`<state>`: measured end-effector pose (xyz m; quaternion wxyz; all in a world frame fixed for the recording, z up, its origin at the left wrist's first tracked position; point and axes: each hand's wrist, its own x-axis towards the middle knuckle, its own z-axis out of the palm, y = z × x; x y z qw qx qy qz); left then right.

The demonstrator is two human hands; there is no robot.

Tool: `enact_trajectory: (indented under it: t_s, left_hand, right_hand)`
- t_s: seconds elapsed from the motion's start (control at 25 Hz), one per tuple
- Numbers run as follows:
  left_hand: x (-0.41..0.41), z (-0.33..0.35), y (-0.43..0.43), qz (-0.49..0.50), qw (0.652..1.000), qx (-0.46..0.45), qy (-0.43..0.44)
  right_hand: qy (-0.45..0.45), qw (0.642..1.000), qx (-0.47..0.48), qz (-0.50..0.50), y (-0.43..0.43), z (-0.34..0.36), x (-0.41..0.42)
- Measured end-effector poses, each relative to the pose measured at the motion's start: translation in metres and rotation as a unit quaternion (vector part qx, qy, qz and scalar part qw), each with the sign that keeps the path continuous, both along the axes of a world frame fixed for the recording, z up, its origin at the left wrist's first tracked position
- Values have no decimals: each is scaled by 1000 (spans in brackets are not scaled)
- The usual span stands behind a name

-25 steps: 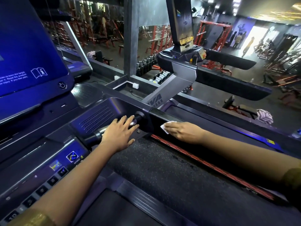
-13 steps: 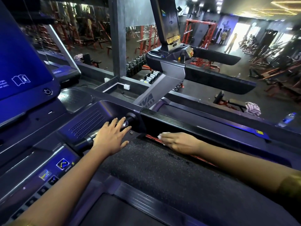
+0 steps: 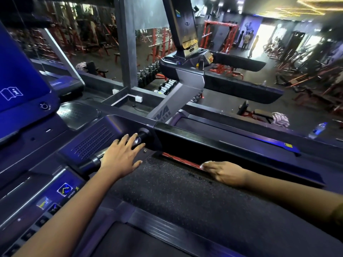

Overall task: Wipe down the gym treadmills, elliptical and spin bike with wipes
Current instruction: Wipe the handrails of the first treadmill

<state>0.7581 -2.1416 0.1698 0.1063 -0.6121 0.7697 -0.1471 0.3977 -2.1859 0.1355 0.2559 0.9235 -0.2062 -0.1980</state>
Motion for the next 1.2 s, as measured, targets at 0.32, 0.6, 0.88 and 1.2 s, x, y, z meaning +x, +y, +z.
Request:
enact_trajectory:
  t_s: [0.32, 0.6, 0.88, 1.2]
  left_hand:
    - [-13, -24, 7, -94, 995, -23, -22]
    - [-12, -29, 9, -82, 995, -42, -42]
    - [-27, -33, 5, -146, 979, -116, 77]
    - [-54, 1, -50, -122, 971, -73, 191]
  right_hand:
    - [-194, 980, -14, 44, -21, 37, 61]
    - [-134, 990, -23, 44, -2, 31, 5]
    - [-258, 963, -10, -84, 48, 27, -54]
    - [-559, 805, 9, -197, 13, 50, 115]
